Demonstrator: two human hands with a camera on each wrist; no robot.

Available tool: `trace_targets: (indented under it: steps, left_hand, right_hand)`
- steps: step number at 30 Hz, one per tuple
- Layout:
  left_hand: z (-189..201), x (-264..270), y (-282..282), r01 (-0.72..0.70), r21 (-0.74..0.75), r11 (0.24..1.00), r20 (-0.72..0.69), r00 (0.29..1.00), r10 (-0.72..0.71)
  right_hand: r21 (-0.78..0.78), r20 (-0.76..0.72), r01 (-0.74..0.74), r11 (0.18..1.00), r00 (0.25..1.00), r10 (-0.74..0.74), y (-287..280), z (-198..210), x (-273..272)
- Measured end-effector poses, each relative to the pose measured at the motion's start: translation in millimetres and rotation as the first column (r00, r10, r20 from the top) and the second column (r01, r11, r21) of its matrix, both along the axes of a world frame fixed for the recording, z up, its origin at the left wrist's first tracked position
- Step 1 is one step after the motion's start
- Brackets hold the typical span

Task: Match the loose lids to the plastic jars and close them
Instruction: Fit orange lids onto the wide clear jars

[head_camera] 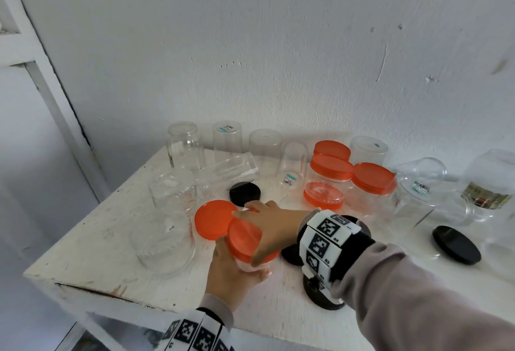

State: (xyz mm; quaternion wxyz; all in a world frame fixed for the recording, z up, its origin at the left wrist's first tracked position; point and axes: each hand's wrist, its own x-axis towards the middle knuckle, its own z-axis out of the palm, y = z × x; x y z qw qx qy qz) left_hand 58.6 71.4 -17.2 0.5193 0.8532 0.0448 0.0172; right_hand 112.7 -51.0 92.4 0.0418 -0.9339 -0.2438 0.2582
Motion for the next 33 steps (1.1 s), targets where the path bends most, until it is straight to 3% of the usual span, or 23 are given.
trace_targets:
  steps: [8, 15, 22, 27, 33]
  left_hand:
    - [1, -1, -1, -0.002, 0.024, 1.0, 0.009, 1.0, 0.002]
    - [4, -3, -1, -0.008, 0.038, 0.999, -0.013, 1.0, 0.009]
    - [4, -4, -3, -0.014, 0.101, 0.995, 0.01, 1.0, 0.013]
    - [6, -1, -2, -0.015, 0.095, 0.995, -0.018, 1.0, 0.017]
    - [6, -1, -3, -0.012, 0.124, 0.992, -0.018, 1.0, 0.014]
  right_hand:
    - [-0.008, 0.127, 0.072, 0.997, 0.989, -0.07, 3, -5, -4]
    - [-0.017, 0.011, -0.018, 1.0, 1.0, 0.018, 2, 3, 2]
    - [0.003, 0.192, 0.072, 0.997, 0.979, -0.071, 5, -7, -5]
    - [-0.003, 0.002, 0.01, 1.0, 1.0, -0.01, 1, 4, -1]
    - [-0.006, 0.123, 0.053, 0.999, 0.991, -0.052, 0, 0, -3]
